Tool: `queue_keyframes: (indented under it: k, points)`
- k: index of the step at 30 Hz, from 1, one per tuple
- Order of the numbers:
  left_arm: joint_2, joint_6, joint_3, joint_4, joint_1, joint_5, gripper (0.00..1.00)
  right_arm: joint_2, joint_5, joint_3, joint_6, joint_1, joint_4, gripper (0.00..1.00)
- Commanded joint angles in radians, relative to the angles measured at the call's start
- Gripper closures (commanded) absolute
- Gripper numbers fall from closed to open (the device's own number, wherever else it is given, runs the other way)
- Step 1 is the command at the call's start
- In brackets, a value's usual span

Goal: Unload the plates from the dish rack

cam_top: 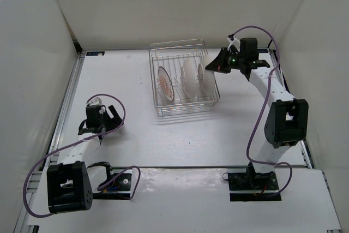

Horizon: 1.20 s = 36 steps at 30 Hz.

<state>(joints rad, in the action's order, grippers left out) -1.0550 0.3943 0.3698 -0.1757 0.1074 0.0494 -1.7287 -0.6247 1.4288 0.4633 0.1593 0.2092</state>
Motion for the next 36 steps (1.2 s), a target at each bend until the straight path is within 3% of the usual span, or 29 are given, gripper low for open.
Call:
queue_keyframes:
  k: [1, 19, 26, 32, 36]
  points:
    - [-0.019, 0.018, -0.029, -0.079, 0.006, 0.033, 0.0, 0.098, 0.02, 0.104, -0.008, -0.007, -0.085, 1.0]
    - [0.009, 0.021, -0.042, -0.084, 0.012, 0.038, 0.0, 0.354, 0.123, 0.041, 0.195, -0.009, -0.237, 1.0]
    - [0.006, 0.023, -0.043, -0.087, 0.014, 0.037, 0.0, 0.463, 0.148, -0.105, 0.19, -0.01, -0.275, 1.0]
    - [0.022, 0.02, -0.045, -0.091, 0.017, 0.04, 0.0, 0.613, 0.264, -0.108, 0.022, -0.004, -0.018, 1.0]
    - [0.041, 0.026, -0.054, -0.087, 0.018, 0.064, 0.0, 0.76, 0.336, -0.223, -0.054, -0.003, 0.156, 1.0]
